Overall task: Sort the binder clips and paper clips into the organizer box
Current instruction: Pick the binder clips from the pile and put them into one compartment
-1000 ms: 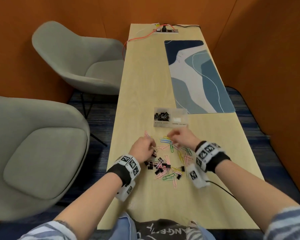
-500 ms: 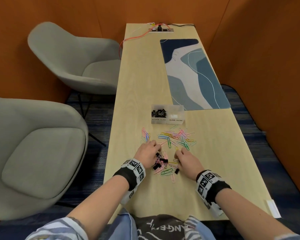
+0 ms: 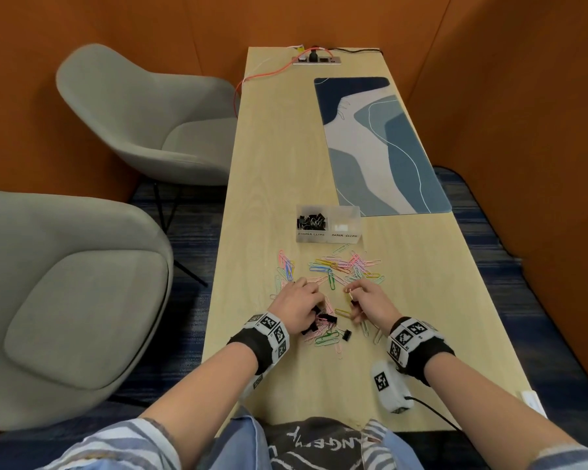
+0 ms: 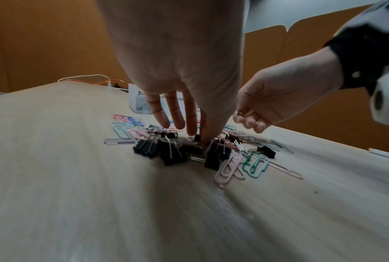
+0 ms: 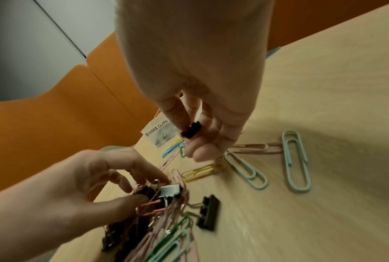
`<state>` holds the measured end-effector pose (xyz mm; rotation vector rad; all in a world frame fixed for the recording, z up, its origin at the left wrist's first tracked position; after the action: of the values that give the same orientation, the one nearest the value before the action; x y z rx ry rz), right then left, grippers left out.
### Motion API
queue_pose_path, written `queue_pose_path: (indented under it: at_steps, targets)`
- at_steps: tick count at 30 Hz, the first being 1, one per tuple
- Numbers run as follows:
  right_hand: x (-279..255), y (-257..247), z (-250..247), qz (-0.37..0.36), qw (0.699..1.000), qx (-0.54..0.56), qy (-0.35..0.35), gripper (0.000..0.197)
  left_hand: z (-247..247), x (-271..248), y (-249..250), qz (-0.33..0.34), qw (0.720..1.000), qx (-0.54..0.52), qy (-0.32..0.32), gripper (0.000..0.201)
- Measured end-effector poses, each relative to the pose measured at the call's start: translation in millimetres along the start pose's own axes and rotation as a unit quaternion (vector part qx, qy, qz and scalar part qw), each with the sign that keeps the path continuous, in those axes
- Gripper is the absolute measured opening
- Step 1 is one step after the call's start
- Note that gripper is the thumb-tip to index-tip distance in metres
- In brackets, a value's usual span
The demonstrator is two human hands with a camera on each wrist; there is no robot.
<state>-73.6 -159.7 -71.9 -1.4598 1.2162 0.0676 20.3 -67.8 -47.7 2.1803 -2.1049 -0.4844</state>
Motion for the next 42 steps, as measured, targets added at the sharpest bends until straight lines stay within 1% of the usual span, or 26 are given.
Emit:
queue_pose_path:
  at_steps: [3, 4, 5, 6, 7, 8, 9, 10, 11, 12, 14, 16, 20, 23, 25, 26, 28, 31, 34, 36, 38, 40, 42]
  targets:
    - [-5.8, 0.0, 14.3, 0.049, 0.992, 0.097, -0.059, 0.019, 1.1, 4.9, 1.8, -0.006, 1.0, 0.015, -0.016, 0.028]
    - [-8.5, 1.0, 18.6, 0.066, 0.988, 0.117, -0.07, 0.02, 0.7, 6.4, 2.7, -0.006, 1.0, 0.018, -0.018, 0.027]
    - [-10.2, 0.9, 22.0, 0.071, 0.988, 0.113, -0.076, 0.022, 0.9, 7.9, 3.3, -0.006, 1.0, 0.02, -0.019, 0.026]
    - [-10.1, -1.1, 23.9, 0.055, 0.993, 0.071, -0.072, 0.024, 1.1, 9.0, 3.7, -0.006, 1.0, 0.02, -0.019, 0.026]
    - [-9.8, -5.8, 24.8, 0.02, 0.998, -0.005, -0.061, 0.025, 1.3, 9.7, 4.1, -0.007, 1.0, 0.018, -0.017, 0.026]
    - [-10.6, -11.4, 26.0, -0.021, 0.994, -0.101, -0.044, 0.024, 1.1, 9.8, 4.0, -0.009, 1.0, 0.009, -0.013, 0.026]
    - [-12.1, -16.7, 27.5, -0.062, 0.98, -0.19, -0.023, 0.021, 1.4, 9.6, 3.4, -0.013, 1.0, -0.007, -0.01, 0.026]
    - [-14.9, -20.9, 29.9, -0.096, 0.962, -0.254, -0.007, 0.016, 0.9, 8.9, 1.9, -0.019, 0.999, -0.029, -0.004, 0.026]
    - [-17.8, -23.5, 32.4, -0.125, 0.947, -0.297, 0.003, 0.012, -0.6, 8.6, -0.7, -0.028, 0.998, -0.059, 0.007, 0.026]
    - [-19.9, -23.4, 36.6, -0.144, 0.932, -0.332, 0.003, 0.015, -3.0, 8.2, -4.2, -0.041, 0.994, -0.095, 0.02, 0.026]
    - [-23.5, -18.0, 47.9, -0.164, 0.902, -0.399, -0.014, 0.028, -9.0, 7.1, -14.8, -0.079, 0.981, -0.172, 0.049, 0.025]
    - [-24.2, -15.0, 53.8, -0.174, 0.887, -0.427, -0.011, 0.029, -17.8, 4.7, -30.6, -0.123, 0.963, -0.226, 0.085, 0.022]
    - [-18.8, -14.9, 54.1, -0.154, 0.896, -0.416, -0.015, 0.023, -36.8, -7.8, -58.4, -0.185, 0.933, -0.276, 0.139, 0.018]
    - [-16.9, -16.1, 54.2, -0.145, 0.889, -0.433, -0.018, 0.02, -37.9, -20.5, -78.9, -0.237, 0.905, -0.312, 0.163, 0.018]
    - [-16.1, -16.0, 55.9, -0.143, 0.884, -0.445, -0.023, 0.017, -31.2, -27.0, -93.6, -0.276, 0.893, -0.317, 0.16, 0.022]
    - [-15.1, -14.9, 55.8, -0.134, 0.885, -0.445, -0.028, 0.019, -26.4, -29.4, -100.0, -0.295, 0.89, -0.313, 0.153, 0.026]
    - [-12.3, -12.9, 52.1, -0.107, 0.899, -0.422, -0.038, 0.021, -17.0, -32.3, -107.0, -0.324, 0.887, -0.302, 0.132, 0.031]
    - [-8.6, -10.6, 44.2, -0.068, 0.924, -0.374, -0.047, 0.021, -10.0, -29.7, -101.1, -0.326, 0.897, -0.276, 0.114, 0.038]
    - [-6.5, -13.0, 36.1, -0.057, 0.936, -0.344, -0.041, 0.019, -12.6, -17.3, -90.3, -0.282, 0.931, -0.206, 0.106, 0.032]
    - [-7.0, -15.7, 31.4, -0.051, 0.945, -0.321, -0.046, 0.016, -15.9, -8.8, -82.7, -0.258, 0.944, -0.176, 0.104, 0.027]
    - [-6.0, -15.9, 26.1, -0.038, 0.956, -0.286, -0.052, 0.016, -18.5, -1.1, -76.1, -0.237, 0.955, -0.15, 0.093, 0.025]
    - [-4.9, -17.0, 19.9, -0.026, 0.966, -0.254, -0.044, 0.018, -18.2, 4.8, -71.5, -0.228, 0.965, -0.114, 0.064, 0.026]
    - [-5.3, -20.2, 15.5, -0.025, 0.972, -0.234, -0.029, 0.019, -16.5, 8.6, -70.5, -0.231, 0.967, -0.1, 0.046, 0.026]
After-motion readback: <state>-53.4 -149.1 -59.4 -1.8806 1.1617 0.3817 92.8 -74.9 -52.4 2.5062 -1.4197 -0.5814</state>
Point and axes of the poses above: each hand's wrist, its own x-axis towards the middle knuckle, its own z-axis out of the palm, y = z × x, the point moved 10 cm from there along x, towards the middle knuckle, and after that the axes turned 7 degrees about z, right-handed, at the moved point
